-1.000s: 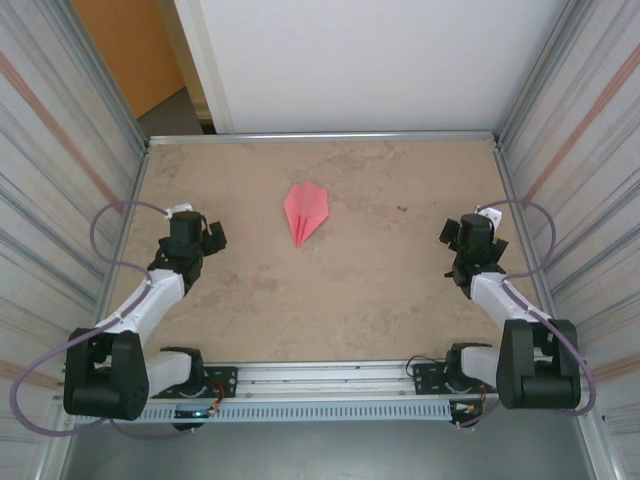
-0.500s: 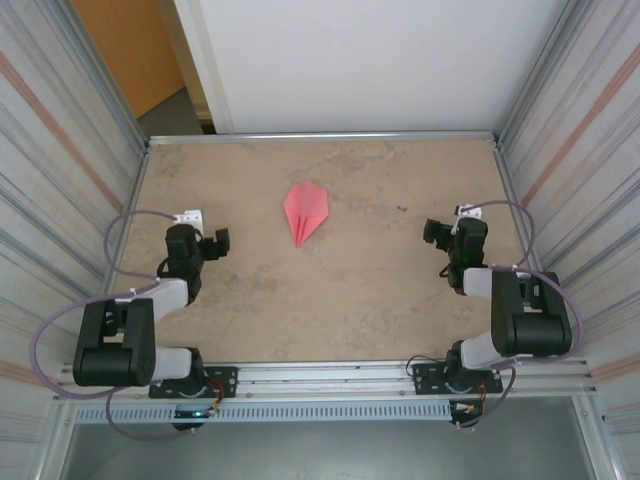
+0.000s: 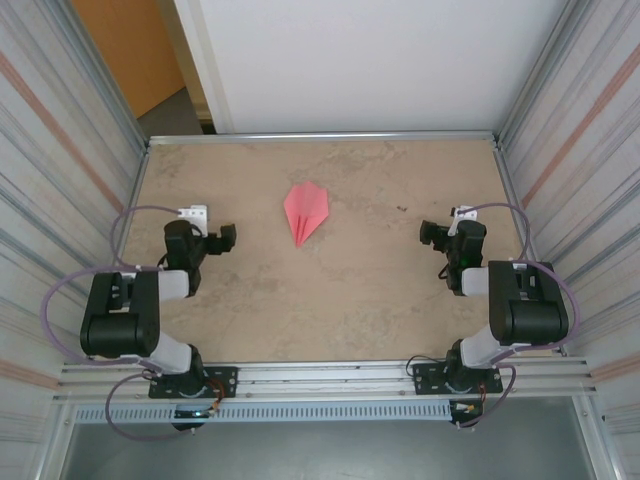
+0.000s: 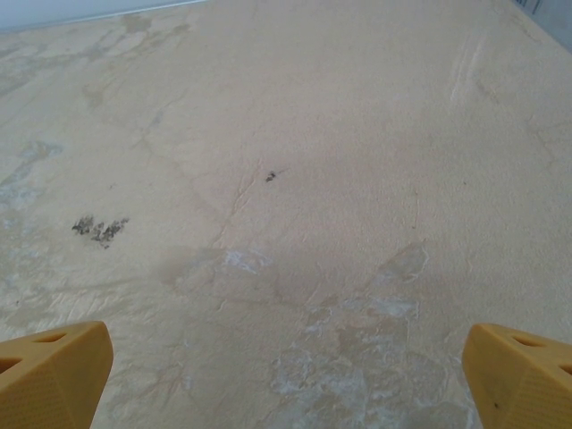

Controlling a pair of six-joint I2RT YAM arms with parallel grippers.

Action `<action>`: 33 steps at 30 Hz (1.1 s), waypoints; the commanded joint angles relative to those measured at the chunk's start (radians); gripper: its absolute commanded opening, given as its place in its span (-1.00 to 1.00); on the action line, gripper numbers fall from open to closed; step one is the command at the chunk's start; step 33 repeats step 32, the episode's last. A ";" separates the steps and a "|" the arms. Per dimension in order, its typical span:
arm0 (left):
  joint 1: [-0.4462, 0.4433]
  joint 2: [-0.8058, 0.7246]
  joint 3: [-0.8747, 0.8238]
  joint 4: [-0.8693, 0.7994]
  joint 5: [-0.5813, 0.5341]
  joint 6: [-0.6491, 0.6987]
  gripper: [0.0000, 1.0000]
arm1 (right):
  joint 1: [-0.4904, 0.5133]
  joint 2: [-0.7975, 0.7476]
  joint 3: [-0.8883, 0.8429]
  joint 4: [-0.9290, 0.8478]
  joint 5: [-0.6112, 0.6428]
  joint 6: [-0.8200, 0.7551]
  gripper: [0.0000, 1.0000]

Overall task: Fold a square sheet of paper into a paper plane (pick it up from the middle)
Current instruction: Reset both arms

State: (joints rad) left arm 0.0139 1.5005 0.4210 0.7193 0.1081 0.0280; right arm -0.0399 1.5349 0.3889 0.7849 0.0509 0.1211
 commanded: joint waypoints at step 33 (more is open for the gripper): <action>-0.033 0.017 -0.001 0.059 -0.073 0.047 0.97 | 0.003 0.007 0.018 0.016 0.000 -0.021 0.98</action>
